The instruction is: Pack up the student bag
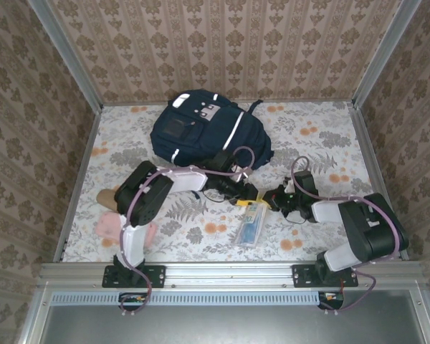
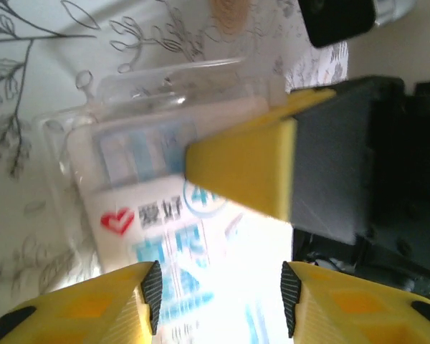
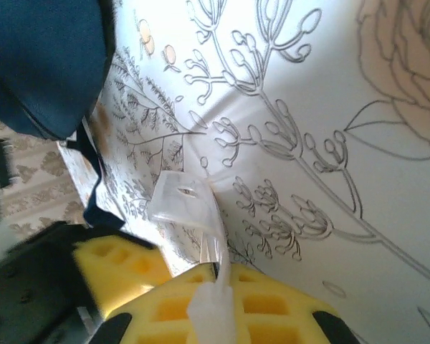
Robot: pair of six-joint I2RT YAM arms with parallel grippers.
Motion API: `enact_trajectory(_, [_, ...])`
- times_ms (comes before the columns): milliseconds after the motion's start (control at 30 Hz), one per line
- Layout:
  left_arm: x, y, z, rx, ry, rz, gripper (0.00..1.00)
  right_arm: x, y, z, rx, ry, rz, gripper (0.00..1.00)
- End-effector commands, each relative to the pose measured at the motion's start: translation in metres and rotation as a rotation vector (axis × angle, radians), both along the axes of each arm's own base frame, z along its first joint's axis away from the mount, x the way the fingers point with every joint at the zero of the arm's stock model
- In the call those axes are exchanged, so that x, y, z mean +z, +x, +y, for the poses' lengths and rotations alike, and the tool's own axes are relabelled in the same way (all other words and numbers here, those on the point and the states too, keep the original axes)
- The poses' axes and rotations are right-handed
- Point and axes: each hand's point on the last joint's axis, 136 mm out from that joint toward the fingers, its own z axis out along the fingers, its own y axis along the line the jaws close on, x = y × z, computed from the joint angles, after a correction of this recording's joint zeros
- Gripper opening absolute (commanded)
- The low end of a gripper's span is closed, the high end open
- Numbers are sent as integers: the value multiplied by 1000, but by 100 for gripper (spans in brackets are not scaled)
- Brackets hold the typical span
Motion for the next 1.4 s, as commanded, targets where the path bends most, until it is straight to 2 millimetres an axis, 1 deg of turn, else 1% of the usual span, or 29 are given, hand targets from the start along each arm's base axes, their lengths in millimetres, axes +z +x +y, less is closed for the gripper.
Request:
enact_trajectory(0, [64,18,22,-17,31,-190,56,-1,-8,-20,1,-169,1,0])
enact_trajectory(33, [75,27,28,0,49,-226,58,2,-7,-23,0,-193,-5,0])
enact_trajectory(67, [87,42,36,35,74,-265,60,5,-7,-25,1,-214,-15,0])
enact_trajectory(100, [98,53,41,56,83,-290,61,8,-6,-27,0,-226,-23,0])
enact_trajectory(167, [112,89,57,134,156,-373,65,12,-5,-28,6,-240,-39,0])
enact_trajectory(233, [120,120,68,185,213,-426,68,14,-5,-27,13,-237,-42,0])
enact_trajectory(300, [120,151,74,212,263,-469,68,16,-4,-24,26,-224,-44,0])
enact_trajectory(400, [113,193,78,260,313,-499,69,21,-2,-21,47,-213,-53,0])
enact_trajectory(500, [101,228,74,302,309,-490,69,26,-1,-18,66,-208,-61,0])
enact_trajectory(600, [88,253,63,321,279,-464,68,29,0,-17,79,-207,-62,0])
enact_trajectory(700, [74,263,46,313,226,-415,66,29,1,-15,87,-201,-60,0])
enact_trajectory(833, [60,266,24,307,134,-343,61,26,3,-13,101,-198,-52,0])
enact_trajectory(900, [56,265,17,303,106,-319,55,24,4,-12,103,-196,-45,0])
enact_trajectory(967, [54,263,12,299,79,-300,45,24,6,-12,104,-191,-43,0])
enact_trajectory(1000, [54,264,11,303,72,-297,41,25,8,-12,102,-188,-44,0])
enact_trajectory(1033, [55,260,8,290,50,-280,38,27,10,-12,102,-188,-48,0])
enact_trajectory(1167, [56,254,1,266,34,-278,38,34,19,-10,101,-183,-56,0])
enact_trajectory(1233, [52,254,1,265,33,-264,35,41,25,-8,98,-173,-69,0])
enact_trajectory(1300, [47,257,5,274,43,-250,24,49,31,-8,84,-165,-77,0])
enact_trajectory(1333, [46,258,7,281,50,-246,19,55,34,-9,76,-162,-86,0])
enact_trajectory(1367, [47,262,11,292,56,-249,13,64,37,-10,68,-164,-105,0])
